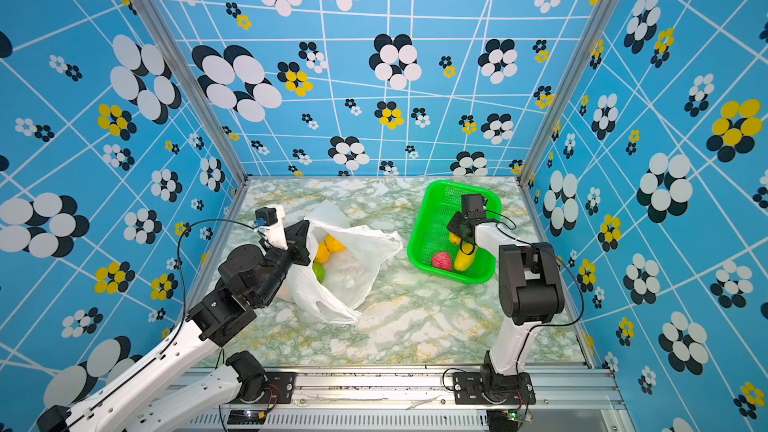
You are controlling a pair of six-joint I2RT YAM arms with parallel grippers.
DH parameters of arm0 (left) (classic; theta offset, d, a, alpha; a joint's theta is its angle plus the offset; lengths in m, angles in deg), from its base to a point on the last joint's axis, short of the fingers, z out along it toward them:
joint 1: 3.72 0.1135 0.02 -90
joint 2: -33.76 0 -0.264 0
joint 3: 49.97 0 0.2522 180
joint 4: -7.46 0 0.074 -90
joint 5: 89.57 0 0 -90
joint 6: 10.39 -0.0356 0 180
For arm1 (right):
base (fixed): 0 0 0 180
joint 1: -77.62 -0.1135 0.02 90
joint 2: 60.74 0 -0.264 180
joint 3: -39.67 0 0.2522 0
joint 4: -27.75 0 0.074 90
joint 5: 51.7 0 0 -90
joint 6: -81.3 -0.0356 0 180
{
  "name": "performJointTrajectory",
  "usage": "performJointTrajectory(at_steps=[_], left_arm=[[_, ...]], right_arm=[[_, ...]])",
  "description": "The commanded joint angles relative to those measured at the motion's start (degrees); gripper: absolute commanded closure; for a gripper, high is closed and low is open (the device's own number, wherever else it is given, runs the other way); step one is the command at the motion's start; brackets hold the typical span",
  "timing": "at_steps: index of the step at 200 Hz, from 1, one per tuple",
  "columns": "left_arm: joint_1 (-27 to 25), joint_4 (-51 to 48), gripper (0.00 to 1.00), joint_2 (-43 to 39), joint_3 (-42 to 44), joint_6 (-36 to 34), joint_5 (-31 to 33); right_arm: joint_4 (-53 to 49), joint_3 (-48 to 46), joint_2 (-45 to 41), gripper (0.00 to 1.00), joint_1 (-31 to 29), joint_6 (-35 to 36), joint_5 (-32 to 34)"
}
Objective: Untie the knot of the plastic bag and take out the fruit
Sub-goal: 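Lower the papaya into the basket and open the right gripper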
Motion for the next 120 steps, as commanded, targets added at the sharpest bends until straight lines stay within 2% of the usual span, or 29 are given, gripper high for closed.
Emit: performJointTrajectory(at_steps=[1, 8, 18, 38, 66, 79, 88, 104, 120], left_arm=[[0.2, -6.19, 1.0, 1.56, -3.41, 5.57, 1.2], [0.01, -5.68, 1.0, 2.02, -2.76, 7.19, 1.3], [-0.4, -1.86, 1.0, 2.85, -1.21, 6.93, -1.91], [-0.62, -1.5, 1.0, 5.05, -1.69, 5.93, -5.54], [-0.85, -4.4, 1.0, 5.93, -0.85, 2.09, -7.83], [-0.81, 1.51, 1.0, 3.35, 4.87, 1.8, -10.92], [-0.82, 6.07, 1.0, 1.73, 8.39, 0.57, -12.34], [-0.76, 4.75, 1.0, 0.77, 7.82, 0.4, -9.65], [-0.84, 4.2, 1.0, 0.55, 7.54, -0.64, -8.75]], right_arm=[[-1.0, 2.18, 1.06, 0.36, -0.01, -1.42, -1.08], [-0.33, 1.55, 0.25, 0.31, 0.0, -1.57, -1.23], [0.87, -0.06, -1.95, 0.25, 0.0, -1.88, -1.05], [-0.75, -2.03, -8.65, 0.19, -0.01, -2.04, 0.43], [-5.51, -4.21, -22.2, 0.18, -0.17, -3.11, -0.14], [-4.22, -6.53, -28.98, 0.18, -0.79, -4.22, -2.12], [-1.38, -8.84, -32.92, 0.22, -1.31, -5.53, -3.13], [6.3, -14.54, -38.82, 0.27, -8.46, -6.43, -2.05], [13.6, -18.17, -41.76, 0.3, -17.62, 0.94, -4.56]])
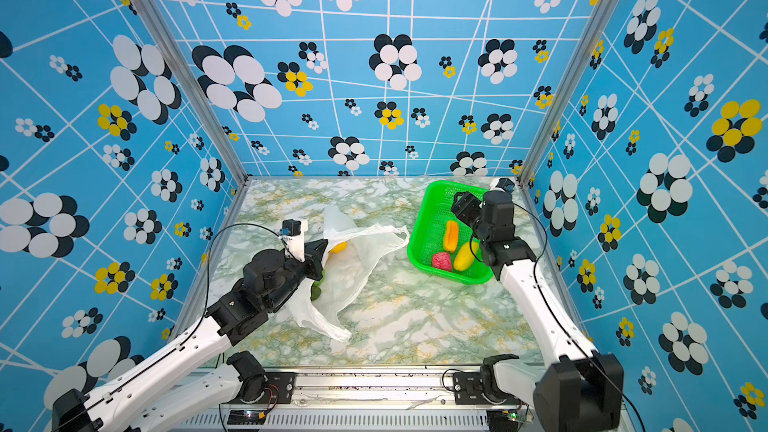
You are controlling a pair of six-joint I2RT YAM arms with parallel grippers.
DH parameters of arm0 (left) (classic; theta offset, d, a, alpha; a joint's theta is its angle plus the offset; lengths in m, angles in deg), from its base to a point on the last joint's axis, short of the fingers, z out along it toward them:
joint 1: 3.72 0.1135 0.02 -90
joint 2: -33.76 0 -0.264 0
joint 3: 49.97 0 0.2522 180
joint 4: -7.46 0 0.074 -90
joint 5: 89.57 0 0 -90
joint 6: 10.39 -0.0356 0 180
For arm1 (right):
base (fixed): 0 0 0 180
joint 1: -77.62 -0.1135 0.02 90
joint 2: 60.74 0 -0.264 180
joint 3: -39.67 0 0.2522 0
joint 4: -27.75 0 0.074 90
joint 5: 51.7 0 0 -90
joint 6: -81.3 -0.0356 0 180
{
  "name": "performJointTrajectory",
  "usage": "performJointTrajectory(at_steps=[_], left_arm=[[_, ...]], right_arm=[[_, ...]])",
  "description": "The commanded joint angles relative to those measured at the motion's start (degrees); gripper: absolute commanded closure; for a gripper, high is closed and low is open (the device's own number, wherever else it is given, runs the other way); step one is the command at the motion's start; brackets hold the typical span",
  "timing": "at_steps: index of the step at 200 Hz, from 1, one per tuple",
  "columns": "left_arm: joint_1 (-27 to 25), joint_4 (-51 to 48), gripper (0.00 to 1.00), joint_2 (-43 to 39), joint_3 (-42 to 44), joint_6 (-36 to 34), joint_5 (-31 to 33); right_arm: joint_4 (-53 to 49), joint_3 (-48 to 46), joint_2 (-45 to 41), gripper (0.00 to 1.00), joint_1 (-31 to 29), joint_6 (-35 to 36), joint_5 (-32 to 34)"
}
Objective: Untie the knot of the plastic bag and take out the fruit
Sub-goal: 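Lower the papaya into the basket and open the right gripper, then move the right gripper back into the bag above the remaining fruits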
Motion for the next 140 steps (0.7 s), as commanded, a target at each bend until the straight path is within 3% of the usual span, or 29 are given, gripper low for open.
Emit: performJointTrajectory(at_steps=[1, 16, 26, 49, 79, 113, 140], left_arm=[[-0.34, 2.82, 1.0, -1.11, -0.25, -2.47, 0.17], [-0.3, 4.33, 1.0, -1.32, 0.9, -2.38, -0.28], [-0.34, 4.68, 1.0, -1.23, 0.96, -2.03, -0.39], [-0.34, 4.76, 1.0, -1.31, 0.61, -0.84, -1.43], [-0.36, 2.47, 1.0, -1.09, 0.04, 1.36, 1.04], [-0.45, -0.53, 1.0, 0.77, -2.22, 1.82, 2.65], [-0.62, -0.56, 1.0, 0.71, -2.39, 2.38, 2.31]], right_arm=[[8.6, -6.01, -1.57, 0.3, -10.69, 5.72, -3.34], [10.73, -7.58, -4.05, 0.32, -19.37, 14.99, -5.93], [13.11, -9.6, -5.77, 0.36, -24.18, 17.55, -4.41], [14.93, -8.65, -6.08, 0.48, -27.69, 14.25, -8.53], [17.48, -8.16, -1.33, 0.51, -32.85, 9.59, -8.73], [17.19, -4.66, 9.32, 0.49, -45.47, 14.65, 1.31], [18.9, -3.47, 18.82, 0.5, -46.75, 10.04, 4.31]])
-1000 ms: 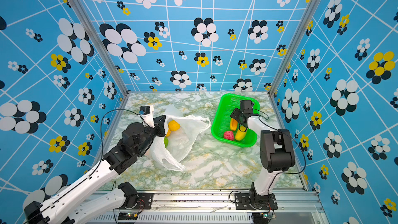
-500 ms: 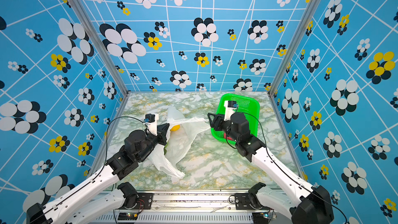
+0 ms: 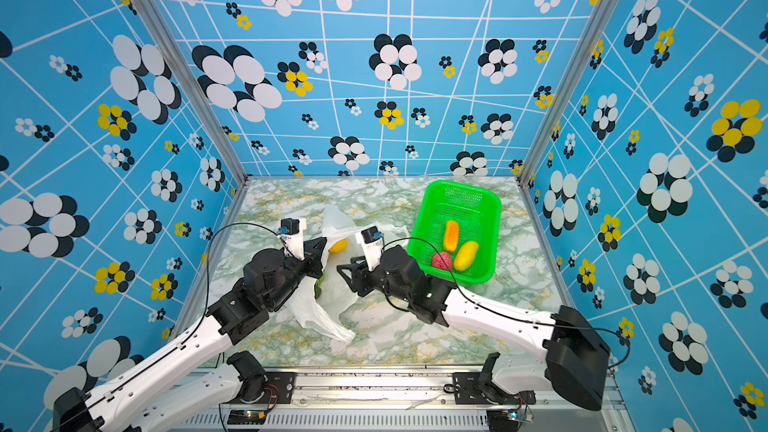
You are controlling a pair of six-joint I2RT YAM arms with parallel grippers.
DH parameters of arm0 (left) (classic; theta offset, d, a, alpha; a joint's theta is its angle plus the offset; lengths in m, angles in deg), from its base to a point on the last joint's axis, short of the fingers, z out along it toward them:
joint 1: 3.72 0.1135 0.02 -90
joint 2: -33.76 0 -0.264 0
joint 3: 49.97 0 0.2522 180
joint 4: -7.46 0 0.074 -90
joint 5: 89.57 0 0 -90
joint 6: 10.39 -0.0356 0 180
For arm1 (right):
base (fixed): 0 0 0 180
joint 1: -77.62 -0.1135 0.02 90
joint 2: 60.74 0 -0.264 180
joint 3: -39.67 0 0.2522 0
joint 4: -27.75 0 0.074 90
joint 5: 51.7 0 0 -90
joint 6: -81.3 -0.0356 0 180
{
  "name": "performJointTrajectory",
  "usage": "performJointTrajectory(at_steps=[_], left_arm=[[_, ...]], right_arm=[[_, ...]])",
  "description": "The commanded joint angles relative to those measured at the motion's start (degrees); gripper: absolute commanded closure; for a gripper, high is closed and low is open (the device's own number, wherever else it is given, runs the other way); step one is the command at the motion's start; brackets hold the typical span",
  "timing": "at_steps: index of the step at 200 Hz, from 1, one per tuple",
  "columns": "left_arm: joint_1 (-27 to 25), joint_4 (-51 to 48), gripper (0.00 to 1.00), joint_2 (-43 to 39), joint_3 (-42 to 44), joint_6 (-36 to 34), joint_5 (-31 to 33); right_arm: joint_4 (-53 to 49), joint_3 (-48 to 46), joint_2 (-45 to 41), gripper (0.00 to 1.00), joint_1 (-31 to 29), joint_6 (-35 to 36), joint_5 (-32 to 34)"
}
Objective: Untie the knot of the plastic bag and take out the fruit
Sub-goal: 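Move the right gripper back into the bag above the remaining fruits, then close the right gripper on the round yellow fruit in the bag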
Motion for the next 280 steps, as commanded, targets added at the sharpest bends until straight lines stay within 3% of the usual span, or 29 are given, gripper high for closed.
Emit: performJointTrajectory(at_steps=[1, 60, 95, 114, 138, 156, 206, 250, 280], left_arm=[[-0.4, -1.19, 1.0, -0.08, -1.81, 0.97, 0.77], [-0.51, -1.0, 1.0, -2.64, -1.22, 2.59, -0.67], [-0.59, -0.27, 1.0, -4.09, -0.58, 3.36, -0.77], [-0.6, 0.99, 1.0, -3.57, -0.36, 3.03, -1.6], [-0.74, -0.54, 1.0, -3.16, -1.36, 2.19, -2.94], [-0.92, 0.25, 1.0, -4.0, -0.63, 2.37, -2.82], [-1.1, 0.95, 1.0, -4.52, -0.41, 2.81, -4.78], [-1.16, 0.95, 1.0, -4.21, -0.39, 2.53, -4.93], [-1.13, 1.17, 1.0, -3.9, -0.42, 2.57, -5.42]], right_arm=[[1.73, 1.43, 5.8, 0.5, -0.13, -2.31, 5.9], [-1.4, 6.24, 15.01, 0.47, -0.06, -3.25, 7.53], [-0.42, 8.6, 20.43, 0.19, 1.18, -6.42, 10.09], [-0.05, 12.62, 26.39, 0.25, 4.8, -10.03, 6.59], [3.84, 17.45, 33.74, 0.25, 7.86, -12.57, 5.0], [-2.11, 25.33, 39.22, 0.27, 8.9, -11.81, 2.77], [1.65, 25.99, 42.42, 0.08, 10.12, -9.8, 1.85], [7.49, 29.17, 45.91, 0.02, 10.33, -11.23, -4.84], [5.62, 31.61, 49.14, 0.01, 10.49, -13.7, -3.0]])
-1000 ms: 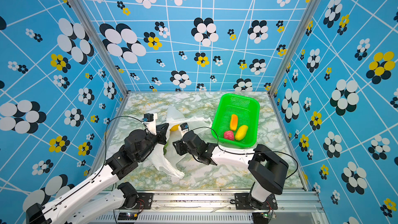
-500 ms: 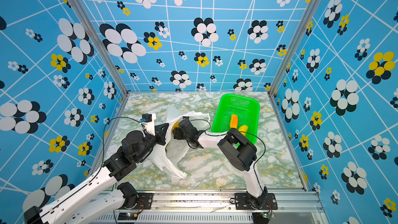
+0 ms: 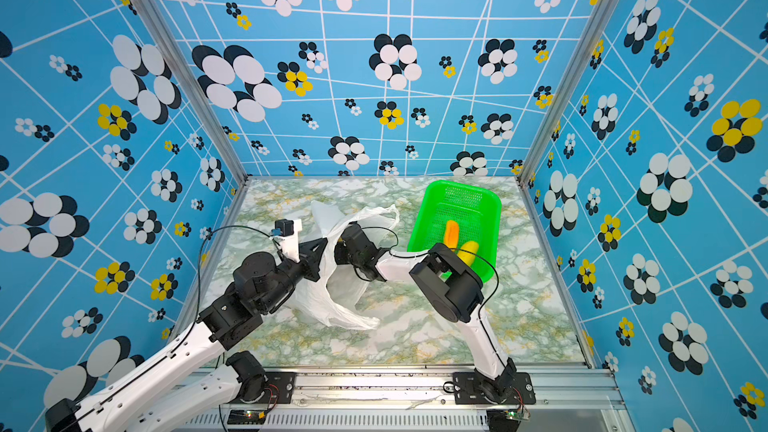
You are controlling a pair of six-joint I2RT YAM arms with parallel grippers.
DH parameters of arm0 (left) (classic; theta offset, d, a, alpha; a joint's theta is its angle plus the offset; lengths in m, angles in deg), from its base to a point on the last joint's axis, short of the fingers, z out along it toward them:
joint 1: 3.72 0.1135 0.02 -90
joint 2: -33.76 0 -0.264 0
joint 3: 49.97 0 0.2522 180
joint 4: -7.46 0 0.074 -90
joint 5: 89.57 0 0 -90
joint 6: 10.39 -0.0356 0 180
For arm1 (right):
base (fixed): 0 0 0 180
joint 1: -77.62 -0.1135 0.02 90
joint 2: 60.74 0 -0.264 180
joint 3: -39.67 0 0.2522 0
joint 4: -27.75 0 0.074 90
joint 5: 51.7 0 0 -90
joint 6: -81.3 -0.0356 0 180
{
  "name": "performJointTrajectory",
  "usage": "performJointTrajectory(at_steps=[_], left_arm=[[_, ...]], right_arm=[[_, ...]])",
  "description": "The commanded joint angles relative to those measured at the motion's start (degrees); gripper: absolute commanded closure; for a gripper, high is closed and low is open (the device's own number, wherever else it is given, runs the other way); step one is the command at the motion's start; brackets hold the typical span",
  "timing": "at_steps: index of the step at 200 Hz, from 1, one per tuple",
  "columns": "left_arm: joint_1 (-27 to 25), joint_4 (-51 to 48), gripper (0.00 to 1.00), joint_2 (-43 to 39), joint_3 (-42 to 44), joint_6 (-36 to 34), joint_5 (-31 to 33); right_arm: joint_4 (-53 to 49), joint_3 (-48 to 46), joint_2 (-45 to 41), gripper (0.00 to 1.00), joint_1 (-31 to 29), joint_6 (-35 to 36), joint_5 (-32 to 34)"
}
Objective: Untie the knot of the plastic bag and take out the fruit
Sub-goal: 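Close the right gripper on the round yellow fruit in the bag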
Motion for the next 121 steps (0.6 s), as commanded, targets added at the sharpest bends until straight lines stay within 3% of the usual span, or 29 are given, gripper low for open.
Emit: performJointTrajectory(at_steps=[1, 42, 62, 88, 121], left_arm=[[-0.54, 1.41, 1.0, -0.17, -0.23, -0.25, -1.33], [-0.63, 1.7, 1.0, 0.68, -0.2, -0.7, -1.82], [-0.63, 1.39, 1.0, 1.25, -0.51, -1.03, -2.14], [-0.72, 1.17, 1.0, 1.74, -0.91, -1.15, -2.68], [-0.7, 0.98, 1.0, 2.14, -1.17, -0.74, -3.33]], right_arm=[[0.54, 2.23, 2.22, 0.01, 0.41, -2.0, -0.34], [-2.68, 10.06, 6.35, 0.01, 0.79, -2.35, 6.91], [-7.42, 18.19, 11.41, 0.01, 0.66, -5.78, 8.62], [-5.89, 20.67, 14.54, 0.01, 0.64, -6.87, 9.99], [-9.86, 22.75, 15.21, 0.14, 0.82, -4.33, 13.33]])
